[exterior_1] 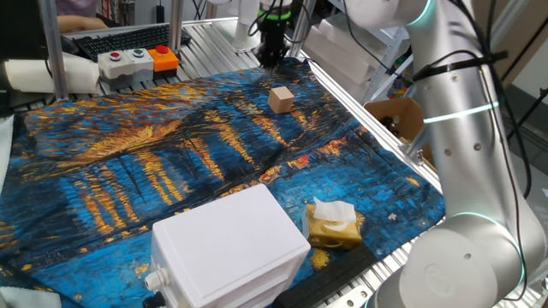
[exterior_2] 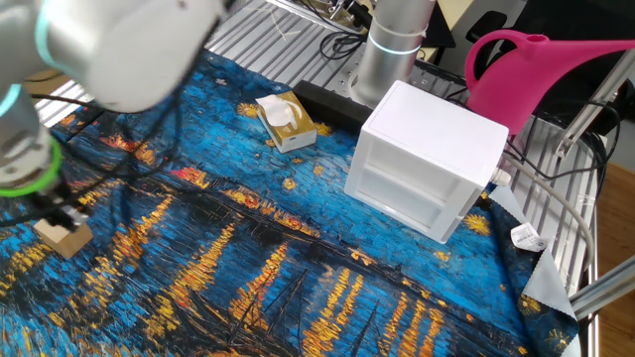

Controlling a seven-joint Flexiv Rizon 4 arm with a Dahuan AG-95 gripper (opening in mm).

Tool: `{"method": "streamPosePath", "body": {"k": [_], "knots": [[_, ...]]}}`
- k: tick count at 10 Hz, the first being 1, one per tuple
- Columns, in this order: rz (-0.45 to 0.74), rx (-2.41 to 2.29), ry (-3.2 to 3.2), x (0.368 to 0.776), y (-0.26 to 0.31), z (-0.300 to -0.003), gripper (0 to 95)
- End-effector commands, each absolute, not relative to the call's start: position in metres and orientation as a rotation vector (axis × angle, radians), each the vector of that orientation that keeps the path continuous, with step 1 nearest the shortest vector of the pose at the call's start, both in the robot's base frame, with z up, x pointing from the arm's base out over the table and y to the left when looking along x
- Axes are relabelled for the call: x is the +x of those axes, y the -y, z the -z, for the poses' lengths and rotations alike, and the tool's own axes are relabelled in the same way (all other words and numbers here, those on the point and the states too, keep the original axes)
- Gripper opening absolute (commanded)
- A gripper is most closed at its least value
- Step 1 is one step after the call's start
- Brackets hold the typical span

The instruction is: Pick up the small block on the left and move it to the right

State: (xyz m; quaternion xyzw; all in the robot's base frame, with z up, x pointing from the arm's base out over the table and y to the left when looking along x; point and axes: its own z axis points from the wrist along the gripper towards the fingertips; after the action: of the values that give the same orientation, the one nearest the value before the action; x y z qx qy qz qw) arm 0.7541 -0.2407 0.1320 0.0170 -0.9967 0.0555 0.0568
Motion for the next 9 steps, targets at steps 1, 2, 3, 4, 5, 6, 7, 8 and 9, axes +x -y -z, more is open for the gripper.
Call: {"method": "streamPosePath", "body": {"k": [1, 2, 3, 4, 5, 6, 7, 8, 9], "knots": [[-0.170, 0.163, 3.018, 0.757, 0.259, -0.135, 0.0], [-0.166, 0.192, 3.017, 0.755, 0.265, -0.135, 0.0], [-0.167, 0.213, 3.018, 0.753, 0.269, -0.136, 0.0], [-0.166, 0.241, 3.017, 0.752, 0.272, -0.137, 0.0], [-0.169, 0.243, 3.018, 0.751, 0.274, -0.135, 0.0], [-0.172, 0.259, 3.023, 0.751, 0.276, -0.134, 0.0], [-0.197, 0.360, 3.023, 0.749, 0.282, -0.132, 0.0], [-0.183, 0.360, 3.021, 0.747, 0.286, -0.130, 0.0], [-0.186, 0.360, 3.021, 0.747, 0.286, -0.128, 0.0]]}}
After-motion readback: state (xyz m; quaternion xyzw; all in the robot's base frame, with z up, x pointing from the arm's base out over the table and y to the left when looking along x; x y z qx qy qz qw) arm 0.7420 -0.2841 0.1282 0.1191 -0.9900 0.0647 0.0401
